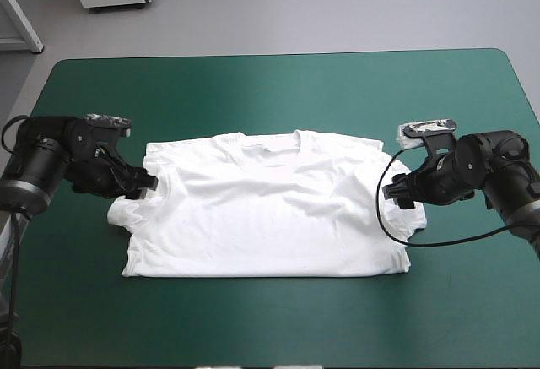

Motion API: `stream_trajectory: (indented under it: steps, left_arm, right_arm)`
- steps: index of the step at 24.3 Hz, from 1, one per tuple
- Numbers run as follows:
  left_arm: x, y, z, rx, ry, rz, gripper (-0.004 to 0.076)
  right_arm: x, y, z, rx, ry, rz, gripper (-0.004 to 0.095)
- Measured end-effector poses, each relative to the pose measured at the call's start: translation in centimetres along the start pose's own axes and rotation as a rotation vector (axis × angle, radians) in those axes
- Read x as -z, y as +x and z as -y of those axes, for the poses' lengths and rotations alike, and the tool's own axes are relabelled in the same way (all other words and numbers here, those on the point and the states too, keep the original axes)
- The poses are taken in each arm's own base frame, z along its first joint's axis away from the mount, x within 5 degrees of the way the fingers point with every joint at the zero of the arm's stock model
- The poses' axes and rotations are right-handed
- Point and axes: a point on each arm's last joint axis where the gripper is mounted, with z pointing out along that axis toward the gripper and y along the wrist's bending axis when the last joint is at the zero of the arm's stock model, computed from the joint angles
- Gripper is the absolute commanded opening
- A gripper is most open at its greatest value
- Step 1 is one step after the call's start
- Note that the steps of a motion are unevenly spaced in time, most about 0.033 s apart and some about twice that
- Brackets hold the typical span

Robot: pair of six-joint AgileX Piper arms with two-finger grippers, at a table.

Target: Fold the cloth

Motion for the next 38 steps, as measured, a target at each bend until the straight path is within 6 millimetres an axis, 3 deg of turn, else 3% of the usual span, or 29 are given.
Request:
stream_trajectory:
  steps: [4,7,9,11,12,16,20,22,26,31,38]
  left_arm:
    - [2.8,0.4,-0.9,0.016,-0.121,0.070,0.0516]
    - [3.1,1.2,-1.5,0.039,-0.189,0.063,0.0516]
    - [1.8,1.4,-1.6,0.054,-0.184,0.064,0.0516]
    - [-0.6,1.5,-2.3,0.109,-0.134,0.073,0.0516]
    - [-2.5,1.5,-3.2,0.170,-0.106,0.067,0.0516]
    - [-6.3,1.1,-5.6,0.280,-0.081,0.042,0.0516]
    - [-10.6,0.3,-5.7,0.279,-0.012,-0.047,0.0504]
    - [-12.1,0.1,-5.7,0.276,0.010,-0.083,0.0428]
    - [-12.3,0.0,-5.7,0.250,0.033,-0.081,0.0280]
    - [-12.3,-0.3,-5.1,0.249,0.111,-0.058,0.0015]
    - [-12.3,-0.4,-4.9,0.241,0.142,-0.058,-0.0007]
  right_arm:
    - [0.0,0.3,0.0,-0.018,0.004,-0.033,0.0724]
    - [0.0,0.3,0.0,-0.022,0.003,-0.036,0.0723]
    - [0.0,0.4,-0.1,-0.032,-0.008,-0.041,0.0724]
    - [0.0,0.7,-0.3,-0.047,-0.035,-0.073,0.0723]
    - [0.1,0.9,-0.5,-0.053,-0.047,-0.097,0.0723]
    - [0.3,1.3,-0.5,-0.055,-0.055,-0.129,0.0723]
    - [0.8,1.4,-0.6,-0.055,-0.057,-0.109,0.0723]
    - [0.8,1.3,-0.6,-0.055,-0.057,-0.105,0.0723]
    - [0.8,1.2,-0.6,-0.056,-0.056,-0.093,0.0723]
    - [0.8,1.1,-0.6,-0.056,-0.056,-0.081,0.0723]
    - [0.8,0.9,-0.5,-0.056,-0.053,-0.062,0.0718]
